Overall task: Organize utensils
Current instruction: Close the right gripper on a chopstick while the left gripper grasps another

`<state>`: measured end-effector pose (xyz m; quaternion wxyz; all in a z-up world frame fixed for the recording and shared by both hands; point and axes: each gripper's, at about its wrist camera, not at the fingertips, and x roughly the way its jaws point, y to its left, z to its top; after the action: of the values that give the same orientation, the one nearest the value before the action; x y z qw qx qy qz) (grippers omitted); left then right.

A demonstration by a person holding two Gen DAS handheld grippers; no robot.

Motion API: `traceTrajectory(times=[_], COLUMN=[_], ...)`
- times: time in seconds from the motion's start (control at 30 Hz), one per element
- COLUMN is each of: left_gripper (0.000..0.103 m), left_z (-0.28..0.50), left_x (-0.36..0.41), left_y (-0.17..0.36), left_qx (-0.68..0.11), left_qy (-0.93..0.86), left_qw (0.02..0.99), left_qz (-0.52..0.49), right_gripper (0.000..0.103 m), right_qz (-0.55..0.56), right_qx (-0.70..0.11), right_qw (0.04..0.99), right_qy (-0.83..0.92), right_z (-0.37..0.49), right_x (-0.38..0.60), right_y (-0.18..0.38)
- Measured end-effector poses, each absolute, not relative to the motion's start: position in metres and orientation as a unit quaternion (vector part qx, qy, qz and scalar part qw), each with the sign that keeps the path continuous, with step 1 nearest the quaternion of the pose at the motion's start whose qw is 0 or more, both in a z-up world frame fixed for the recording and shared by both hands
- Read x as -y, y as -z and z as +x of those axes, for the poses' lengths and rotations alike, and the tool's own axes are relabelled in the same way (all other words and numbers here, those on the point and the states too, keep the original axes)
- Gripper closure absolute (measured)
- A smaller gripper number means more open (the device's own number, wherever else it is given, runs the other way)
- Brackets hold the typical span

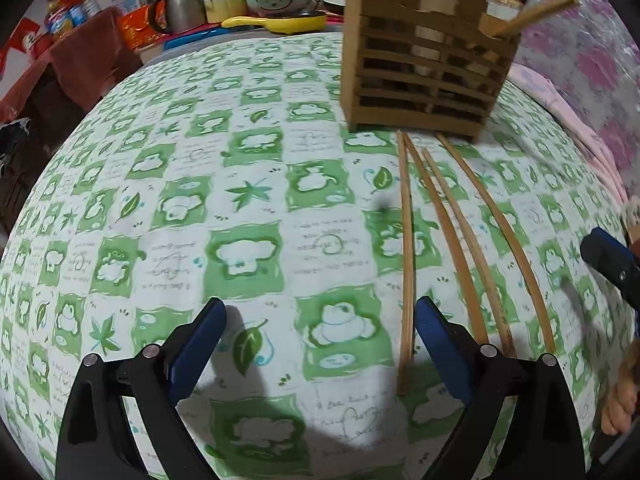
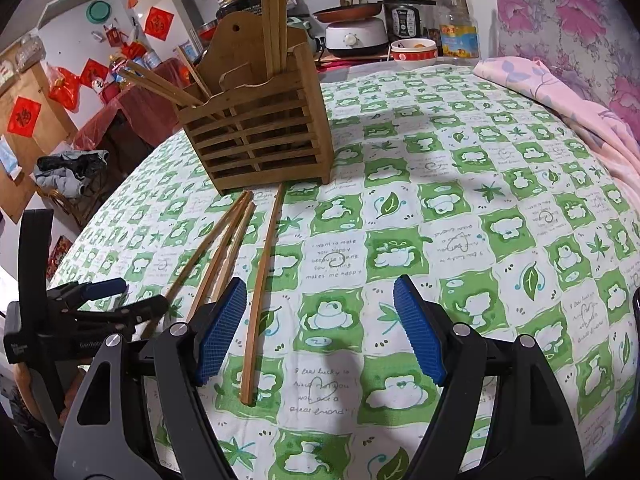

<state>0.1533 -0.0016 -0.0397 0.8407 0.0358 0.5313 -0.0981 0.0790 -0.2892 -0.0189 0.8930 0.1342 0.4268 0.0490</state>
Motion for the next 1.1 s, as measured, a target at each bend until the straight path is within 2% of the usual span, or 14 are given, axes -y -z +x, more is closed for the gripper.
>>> traceTrajectory(times=[0.43,0.7,1.0,1.1], left_gripper=[0.006,0.006,0.006,0.006], left_z=[0.152,0.136,0.124,0.124], left_x=[0.008,0.001,-0.005,-0.005], left_y=[0.044,0.041,0.038,0.038], left_qx=[-0.531,-0.530,-0.526,-0.526], left_qy=[0.091,0.099,0.109,0.108], left_qw=[0.840,0.840,0.842,0.842], left_qz=[0.063,0.056,0.049,0.052], right_gripper=[0.030,0.038,0.060,0.073], right_qz=[0.082,0.028,0.010,0.013], right_qx=[-0.429,-0.428,-0.452,-0.472], right_qw=[0.895,0.895,0.881,0.871], right_qy=[-0.090,-0.120,-0.140,-0.137], right_z=[0.065,0.043,0.041,0.046], right_x=[0.262,0.239,0.229,0.229], right_y=[0.020,0.021,0.026,0.033])
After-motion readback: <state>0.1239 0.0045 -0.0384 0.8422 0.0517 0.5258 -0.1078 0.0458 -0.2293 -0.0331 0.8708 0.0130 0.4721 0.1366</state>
